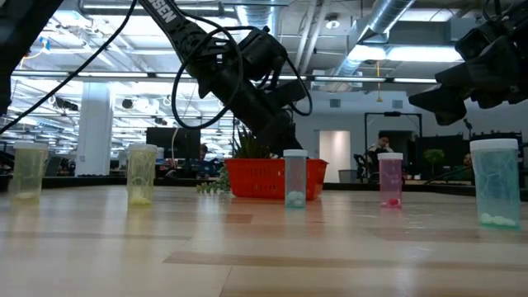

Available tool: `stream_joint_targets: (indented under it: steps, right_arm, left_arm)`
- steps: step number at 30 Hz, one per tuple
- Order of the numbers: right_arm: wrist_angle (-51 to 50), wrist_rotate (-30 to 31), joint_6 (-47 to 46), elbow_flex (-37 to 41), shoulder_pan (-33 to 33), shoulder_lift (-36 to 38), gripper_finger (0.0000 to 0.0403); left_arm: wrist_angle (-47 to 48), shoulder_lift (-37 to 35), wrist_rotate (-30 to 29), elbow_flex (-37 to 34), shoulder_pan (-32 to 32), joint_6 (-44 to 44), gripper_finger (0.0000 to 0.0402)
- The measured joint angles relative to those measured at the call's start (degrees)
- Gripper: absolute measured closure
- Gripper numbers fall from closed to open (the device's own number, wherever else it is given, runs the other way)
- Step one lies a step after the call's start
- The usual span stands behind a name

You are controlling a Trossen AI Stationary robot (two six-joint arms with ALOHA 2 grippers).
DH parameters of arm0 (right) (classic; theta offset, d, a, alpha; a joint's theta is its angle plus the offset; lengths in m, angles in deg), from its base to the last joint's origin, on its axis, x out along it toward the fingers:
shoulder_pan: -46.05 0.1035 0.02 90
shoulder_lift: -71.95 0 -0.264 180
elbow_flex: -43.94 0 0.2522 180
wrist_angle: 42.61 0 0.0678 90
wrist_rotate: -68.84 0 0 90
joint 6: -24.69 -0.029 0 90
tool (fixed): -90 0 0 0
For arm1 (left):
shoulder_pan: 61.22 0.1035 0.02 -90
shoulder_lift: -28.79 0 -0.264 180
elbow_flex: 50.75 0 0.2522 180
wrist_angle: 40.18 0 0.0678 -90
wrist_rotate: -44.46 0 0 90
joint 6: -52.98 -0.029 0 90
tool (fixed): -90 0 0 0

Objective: Pick and place pill bottles into a basket
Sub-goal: Put the top yellow medicine bottle into the red bin, then put the top blue medicine bottle into the red bin

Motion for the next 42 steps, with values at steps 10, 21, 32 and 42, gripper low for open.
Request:
stream_joint_targets:
  steps: [10,21,32,42]
  right_arm:
    - [0.0,0.0,0.0,0.0,0.0,0.0,0.0097]
    - [0.0,0.0,0.0,0.0,0.0,0.0,0.0097]
    - [0.0,0.0,0.0,0.0,0.0,0.0,0.0097]
    - [0.0,0.0,0.0,0.0,0.0,0.0,0.0097]
  left_arm:
    - [-0.2,0.0,2.5,0.0,0.1,0.0,0.0222]
    - [1.6,-4.9,2.5,0.0,0.0,-2.5,0.0149]
    - [21.5,-17.5,10.7,0.0,-5.1,0.5,0.0148]
    - [27.0,-17.6,1.4,-1.1,-18.2,-0.7,0.0148]
